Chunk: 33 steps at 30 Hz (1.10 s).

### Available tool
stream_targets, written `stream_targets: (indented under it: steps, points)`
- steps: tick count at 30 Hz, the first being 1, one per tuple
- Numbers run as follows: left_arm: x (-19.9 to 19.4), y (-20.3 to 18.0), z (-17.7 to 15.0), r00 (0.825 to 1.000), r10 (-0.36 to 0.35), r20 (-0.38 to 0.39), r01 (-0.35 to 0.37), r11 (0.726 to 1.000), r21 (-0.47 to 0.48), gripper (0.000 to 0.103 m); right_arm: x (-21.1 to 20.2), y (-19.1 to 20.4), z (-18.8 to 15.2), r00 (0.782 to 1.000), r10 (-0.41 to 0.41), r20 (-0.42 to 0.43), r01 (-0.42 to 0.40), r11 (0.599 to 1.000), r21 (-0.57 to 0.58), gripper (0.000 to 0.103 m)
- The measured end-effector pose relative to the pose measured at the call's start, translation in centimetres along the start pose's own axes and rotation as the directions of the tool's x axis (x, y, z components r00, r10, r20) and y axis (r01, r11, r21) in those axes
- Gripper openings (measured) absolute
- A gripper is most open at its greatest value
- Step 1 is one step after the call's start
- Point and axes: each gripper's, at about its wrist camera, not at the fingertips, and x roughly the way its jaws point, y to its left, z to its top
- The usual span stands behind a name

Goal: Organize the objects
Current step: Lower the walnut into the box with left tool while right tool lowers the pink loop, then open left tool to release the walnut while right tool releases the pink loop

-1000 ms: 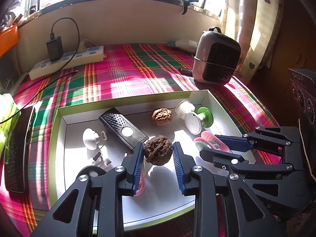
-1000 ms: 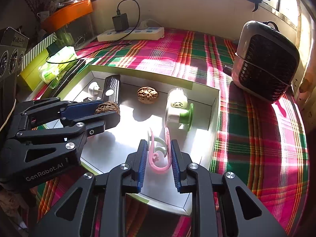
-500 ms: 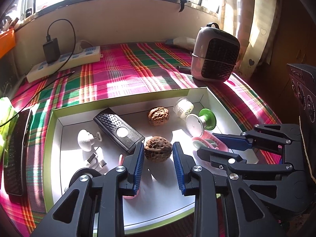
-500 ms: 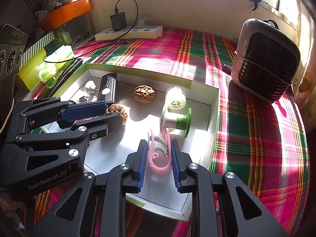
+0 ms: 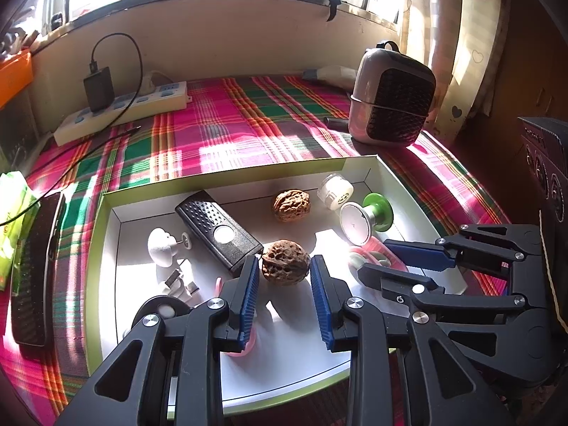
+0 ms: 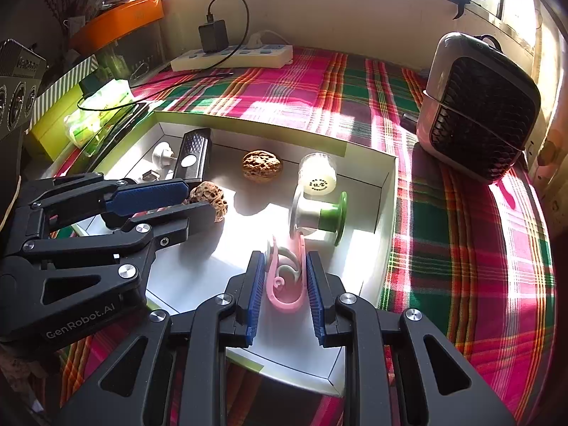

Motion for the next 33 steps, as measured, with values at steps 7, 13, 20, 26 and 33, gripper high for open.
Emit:
stream_targets:
  steps: [7,13,20,26,33]
  points:
    - [-0.7,0.1,-0.3,1.000,0.029,0.003,-0.029,0.999,-0.014,0.028,-0.5,0.4,-0.3,1.000,-0.003,0.016,0.003,1.000,0.006,0.037]
    - [-2.2,0.2,-1.0,0.998,0.063,0.025,-0.062,0.998,-0.030,0.028,-1.2,0.7,-0.7,0.999,-0.009,0.032,0.008,1.000,0.028,0.040]
    - [-4.0,0.0,-2.1,0.995,0.096,0.041,-0.094,0.994,-0.047,0.029,-2.6,1.3,-1.4,0.998,-0.004,0.066,0.000,0.998,0.055,0.041]
    - [-5.6,-0.1,-3.3,0.993,0.110,0.054,-0.106,0.992,-0.063,0.029,-3.7,2.1,-2.2,0.996,-0.009,0.087,0.003,0.998,0.062,0.041]
    - [-7.7,-0.6,-5.2,0.982,0.170,0.079,-0.165,0.984,-0.069,0.029,-5.9,2.9,-3.6,0.991,-0.028,0.134,0.019,0.998,0.067,0.041]
